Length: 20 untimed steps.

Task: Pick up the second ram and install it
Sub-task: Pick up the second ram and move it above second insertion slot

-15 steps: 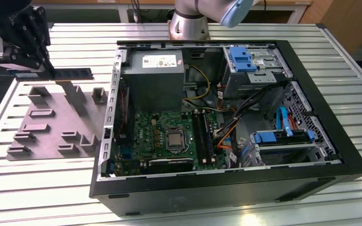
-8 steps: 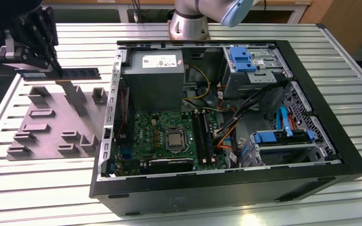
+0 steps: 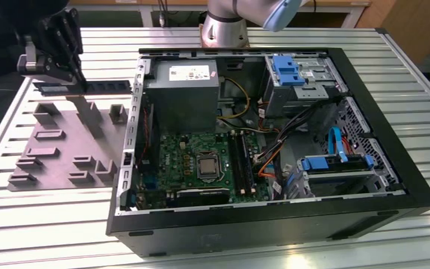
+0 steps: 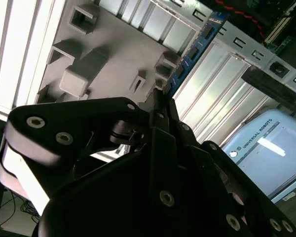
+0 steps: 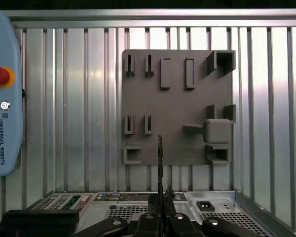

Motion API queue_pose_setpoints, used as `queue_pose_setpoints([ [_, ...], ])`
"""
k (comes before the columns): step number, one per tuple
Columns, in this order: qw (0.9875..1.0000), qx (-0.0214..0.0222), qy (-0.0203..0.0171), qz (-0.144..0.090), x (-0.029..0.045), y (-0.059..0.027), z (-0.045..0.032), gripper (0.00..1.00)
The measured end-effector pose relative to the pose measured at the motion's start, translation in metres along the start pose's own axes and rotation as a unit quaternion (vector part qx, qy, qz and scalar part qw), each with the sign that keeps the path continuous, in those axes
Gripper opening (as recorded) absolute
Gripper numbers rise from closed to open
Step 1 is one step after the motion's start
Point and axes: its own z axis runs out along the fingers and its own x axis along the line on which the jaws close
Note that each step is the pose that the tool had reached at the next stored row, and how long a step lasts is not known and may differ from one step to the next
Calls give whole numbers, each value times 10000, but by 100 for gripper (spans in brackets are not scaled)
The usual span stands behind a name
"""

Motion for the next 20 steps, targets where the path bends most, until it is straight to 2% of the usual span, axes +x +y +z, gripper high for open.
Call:
queue_pose_setpoints([
  [11,10000,0,0,0,-11,-430,-3,14],
  [20,10000,-1,0,0,-21,-835,-6,14],
])
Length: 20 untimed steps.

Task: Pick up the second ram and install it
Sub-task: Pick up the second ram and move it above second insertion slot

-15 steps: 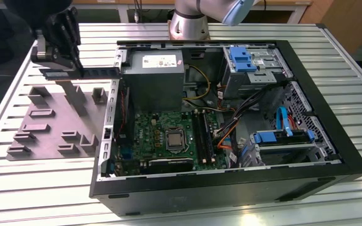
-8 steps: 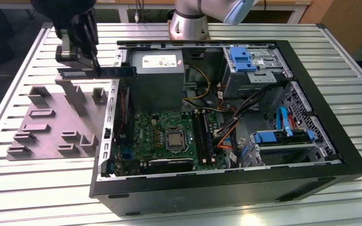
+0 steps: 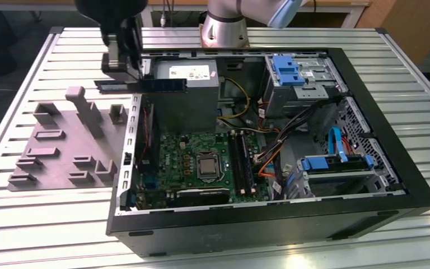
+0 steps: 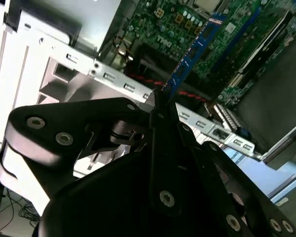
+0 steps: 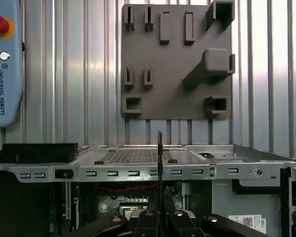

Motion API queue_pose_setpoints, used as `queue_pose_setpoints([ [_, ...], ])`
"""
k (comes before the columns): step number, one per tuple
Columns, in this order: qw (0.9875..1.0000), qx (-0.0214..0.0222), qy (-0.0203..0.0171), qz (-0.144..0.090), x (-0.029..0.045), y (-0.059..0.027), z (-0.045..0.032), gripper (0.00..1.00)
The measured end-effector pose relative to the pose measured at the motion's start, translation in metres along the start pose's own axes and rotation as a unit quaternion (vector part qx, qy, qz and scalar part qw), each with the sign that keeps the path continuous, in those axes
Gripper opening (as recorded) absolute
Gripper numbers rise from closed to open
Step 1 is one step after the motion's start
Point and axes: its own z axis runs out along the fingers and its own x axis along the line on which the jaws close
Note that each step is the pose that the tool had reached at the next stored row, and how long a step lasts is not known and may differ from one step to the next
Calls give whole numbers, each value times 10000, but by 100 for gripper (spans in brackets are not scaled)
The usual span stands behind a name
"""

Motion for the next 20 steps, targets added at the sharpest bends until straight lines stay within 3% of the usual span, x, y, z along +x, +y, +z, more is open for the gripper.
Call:
queue_pose_setpoints([
  [20,10000,0,0,0,-23,-910,-7,14],
])
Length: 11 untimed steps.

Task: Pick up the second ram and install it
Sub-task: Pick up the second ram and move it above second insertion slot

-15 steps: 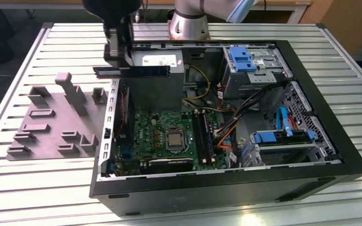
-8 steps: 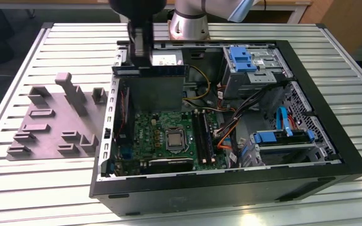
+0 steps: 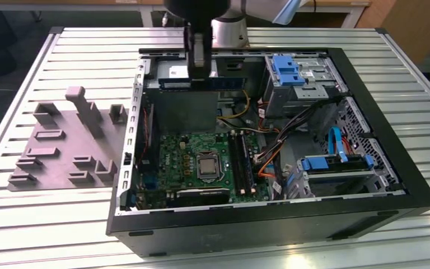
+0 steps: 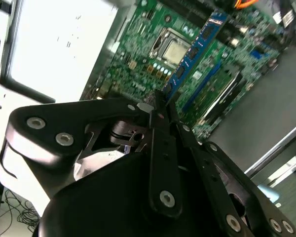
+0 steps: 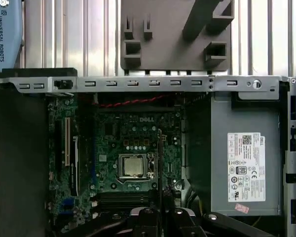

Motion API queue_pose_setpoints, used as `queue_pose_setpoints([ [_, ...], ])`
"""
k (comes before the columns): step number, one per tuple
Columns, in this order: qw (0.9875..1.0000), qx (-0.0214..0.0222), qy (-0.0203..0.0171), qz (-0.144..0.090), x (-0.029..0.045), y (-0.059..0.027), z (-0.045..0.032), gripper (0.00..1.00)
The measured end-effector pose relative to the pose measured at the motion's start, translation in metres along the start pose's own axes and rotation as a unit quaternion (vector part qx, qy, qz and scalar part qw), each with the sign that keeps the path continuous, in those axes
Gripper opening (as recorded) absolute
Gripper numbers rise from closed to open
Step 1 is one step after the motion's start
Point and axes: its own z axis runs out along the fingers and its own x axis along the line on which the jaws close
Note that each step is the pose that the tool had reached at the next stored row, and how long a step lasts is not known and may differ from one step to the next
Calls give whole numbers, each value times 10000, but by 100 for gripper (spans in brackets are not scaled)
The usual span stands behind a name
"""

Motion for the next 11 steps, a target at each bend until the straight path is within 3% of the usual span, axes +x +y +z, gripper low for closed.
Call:
queue_pose_setpoints([
  [11,10000,0,-1,-1,-13,-501,-3,14],
])
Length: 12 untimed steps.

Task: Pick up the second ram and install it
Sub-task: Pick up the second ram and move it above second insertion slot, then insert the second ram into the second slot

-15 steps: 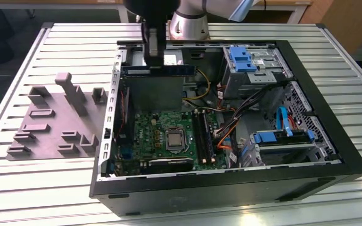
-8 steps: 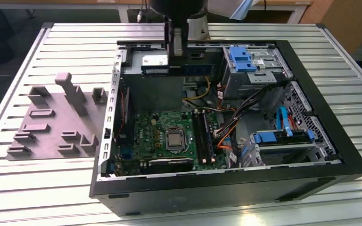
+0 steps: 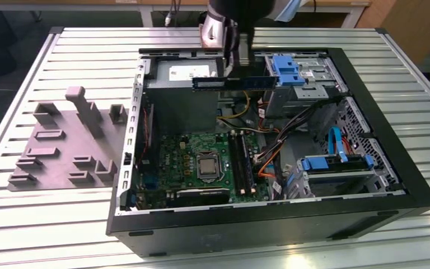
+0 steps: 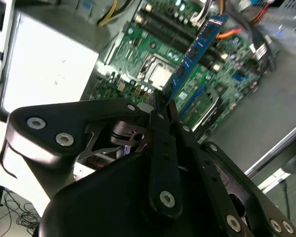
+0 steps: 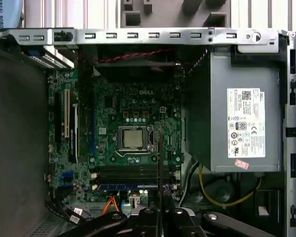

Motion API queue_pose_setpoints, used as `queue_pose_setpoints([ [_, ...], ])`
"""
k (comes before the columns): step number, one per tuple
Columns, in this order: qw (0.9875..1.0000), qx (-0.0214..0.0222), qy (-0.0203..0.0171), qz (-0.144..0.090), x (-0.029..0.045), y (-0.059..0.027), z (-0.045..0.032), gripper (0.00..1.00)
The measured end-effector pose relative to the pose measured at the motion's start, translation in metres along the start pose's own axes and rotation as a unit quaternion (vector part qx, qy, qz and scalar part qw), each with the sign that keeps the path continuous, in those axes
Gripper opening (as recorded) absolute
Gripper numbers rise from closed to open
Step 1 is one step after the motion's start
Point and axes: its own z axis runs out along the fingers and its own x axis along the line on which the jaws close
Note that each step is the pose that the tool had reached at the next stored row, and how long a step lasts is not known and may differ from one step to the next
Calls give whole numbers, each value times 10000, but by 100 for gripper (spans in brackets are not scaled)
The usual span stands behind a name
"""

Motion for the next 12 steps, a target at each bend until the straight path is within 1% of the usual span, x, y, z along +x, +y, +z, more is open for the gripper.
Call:
queue_pose_setpoints([
  [3,10000,0,0,-1,-3,-135,-2,14],
  [4,10000,0,1,-1,-4,-168,-2,14],
  [5,10000,0,1,-1,-4,-178,-2,14],
  [12,10000,0,1,0,-4,-180,-2,14],
])
